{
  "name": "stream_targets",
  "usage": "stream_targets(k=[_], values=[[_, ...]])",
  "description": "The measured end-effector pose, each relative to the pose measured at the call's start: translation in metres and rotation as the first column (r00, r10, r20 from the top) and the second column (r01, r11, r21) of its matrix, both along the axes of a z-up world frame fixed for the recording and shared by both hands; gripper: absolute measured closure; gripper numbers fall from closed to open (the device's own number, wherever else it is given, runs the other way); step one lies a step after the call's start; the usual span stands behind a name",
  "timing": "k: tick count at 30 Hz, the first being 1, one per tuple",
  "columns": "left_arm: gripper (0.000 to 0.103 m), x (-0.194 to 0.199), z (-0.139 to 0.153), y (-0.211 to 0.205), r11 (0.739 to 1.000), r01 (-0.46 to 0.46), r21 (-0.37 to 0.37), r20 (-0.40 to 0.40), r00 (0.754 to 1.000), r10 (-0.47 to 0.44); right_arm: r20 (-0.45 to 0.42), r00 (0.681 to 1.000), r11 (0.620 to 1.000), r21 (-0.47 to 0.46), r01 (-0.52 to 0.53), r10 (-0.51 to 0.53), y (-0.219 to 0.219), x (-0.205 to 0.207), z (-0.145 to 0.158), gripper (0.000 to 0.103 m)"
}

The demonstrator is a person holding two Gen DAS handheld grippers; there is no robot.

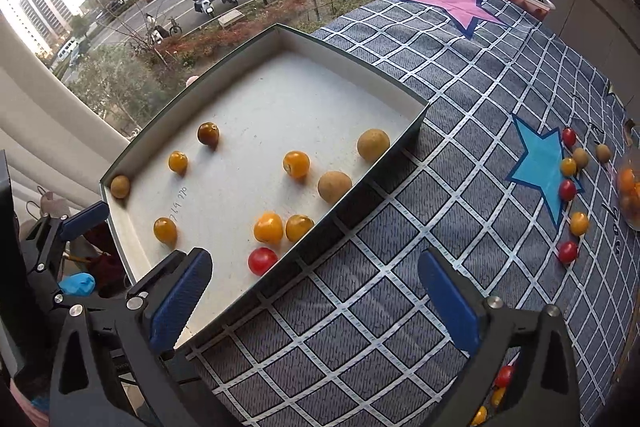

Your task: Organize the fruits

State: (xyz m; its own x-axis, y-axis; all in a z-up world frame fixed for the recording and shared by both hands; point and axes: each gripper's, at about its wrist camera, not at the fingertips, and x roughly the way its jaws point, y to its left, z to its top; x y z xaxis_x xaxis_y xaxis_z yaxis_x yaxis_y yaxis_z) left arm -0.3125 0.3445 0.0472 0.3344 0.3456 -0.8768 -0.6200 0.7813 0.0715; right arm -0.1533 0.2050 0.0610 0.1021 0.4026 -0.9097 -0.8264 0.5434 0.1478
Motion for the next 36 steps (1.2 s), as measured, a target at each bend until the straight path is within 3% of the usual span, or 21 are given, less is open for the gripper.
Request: stream_targets(k=[36], values=[[0.000,0.002,0.002,-0.024,0.997,0.033,0.064,-0.037,0.999,-0.031,0.010,1.000,0.999,-0.032,-0.019,0.019,-0.005,-0.014,-0.004,0.000]])
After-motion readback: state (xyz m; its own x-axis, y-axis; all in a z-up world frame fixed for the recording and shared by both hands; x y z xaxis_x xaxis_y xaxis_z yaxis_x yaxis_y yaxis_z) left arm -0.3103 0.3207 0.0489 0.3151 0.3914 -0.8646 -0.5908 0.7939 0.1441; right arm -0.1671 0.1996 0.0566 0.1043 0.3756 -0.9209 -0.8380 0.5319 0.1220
